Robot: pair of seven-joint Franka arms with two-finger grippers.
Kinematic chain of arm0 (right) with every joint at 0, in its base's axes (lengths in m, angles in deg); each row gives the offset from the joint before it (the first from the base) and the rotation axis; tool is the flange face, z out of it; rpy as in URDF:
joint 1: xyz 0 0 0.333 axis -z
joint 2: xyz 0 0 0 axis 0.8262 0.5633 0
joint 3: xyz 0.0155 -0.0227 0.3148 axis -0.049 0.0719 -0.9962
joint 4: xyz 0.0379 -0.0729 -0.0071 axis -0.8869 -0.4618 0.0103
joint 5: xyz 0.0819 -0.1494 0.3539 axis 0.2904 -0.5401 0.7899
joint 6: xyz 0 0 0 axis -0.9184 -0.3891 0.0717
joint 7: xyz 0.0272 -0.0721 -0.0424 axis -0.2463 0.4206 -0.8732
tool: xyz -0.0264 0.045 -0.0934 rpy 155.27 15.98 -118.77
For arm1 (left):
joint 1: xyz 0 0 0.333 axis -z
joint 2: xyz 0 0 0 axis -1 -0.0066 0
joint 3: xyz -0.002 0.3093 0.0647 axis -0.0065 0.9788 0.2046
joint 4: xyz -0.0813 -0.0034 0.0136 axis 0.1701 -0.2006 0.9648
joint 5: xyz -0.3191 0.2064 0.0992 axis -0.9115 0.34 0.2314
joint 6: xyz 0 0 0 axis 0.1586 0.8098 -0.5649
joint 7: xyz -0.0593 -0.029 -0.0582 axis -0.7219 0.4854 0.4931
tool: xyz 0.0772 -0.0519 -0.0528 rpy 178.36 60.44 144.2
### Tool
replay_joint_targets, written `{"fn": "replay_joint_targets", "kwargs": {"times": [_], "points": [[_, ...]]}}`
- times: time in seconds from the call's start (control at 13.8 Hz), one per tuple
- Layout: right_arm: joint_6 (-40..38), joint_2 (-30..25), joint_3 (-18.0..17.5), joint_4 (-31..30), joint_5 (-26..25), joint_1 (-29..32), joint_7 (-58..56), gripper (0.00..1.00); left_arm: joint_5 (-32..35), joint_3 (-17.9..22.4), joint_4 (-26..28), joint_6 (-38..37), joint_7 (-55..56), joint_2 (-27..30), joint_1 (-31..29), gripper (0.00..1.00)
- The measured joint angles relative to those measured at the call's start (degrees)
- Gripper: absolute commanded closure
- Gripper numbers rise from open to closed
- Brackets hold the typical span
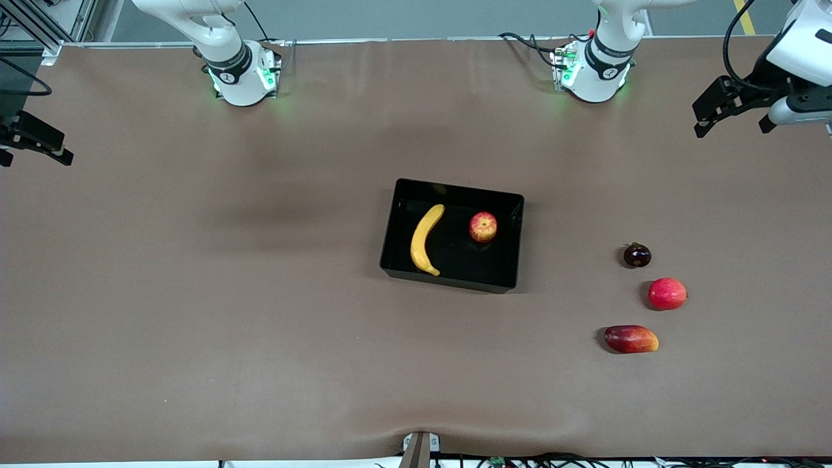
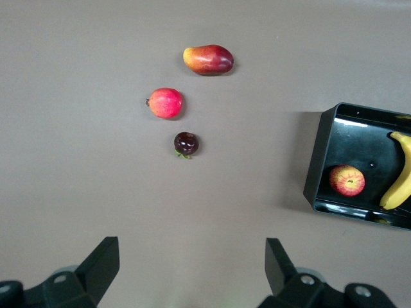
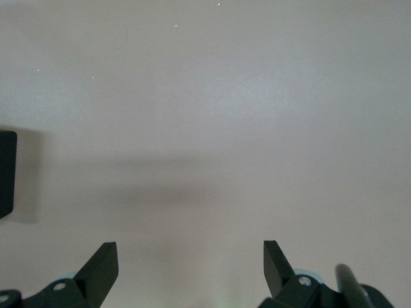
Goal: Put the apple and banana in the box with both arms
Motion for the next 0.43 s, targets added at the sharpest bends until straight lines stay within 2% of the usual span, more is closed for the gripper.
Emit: {"fn": "replay_joint_targets", "kwargs": {"times": [0.43], "points": [[0.0, 0.0, 0.0, 0.0, 0.0, 0.0, 0.0, 0.0, -2.28, 0.52, -1.13, 0.0, -0.37, -1.67, -0.54, 0.0]]}}
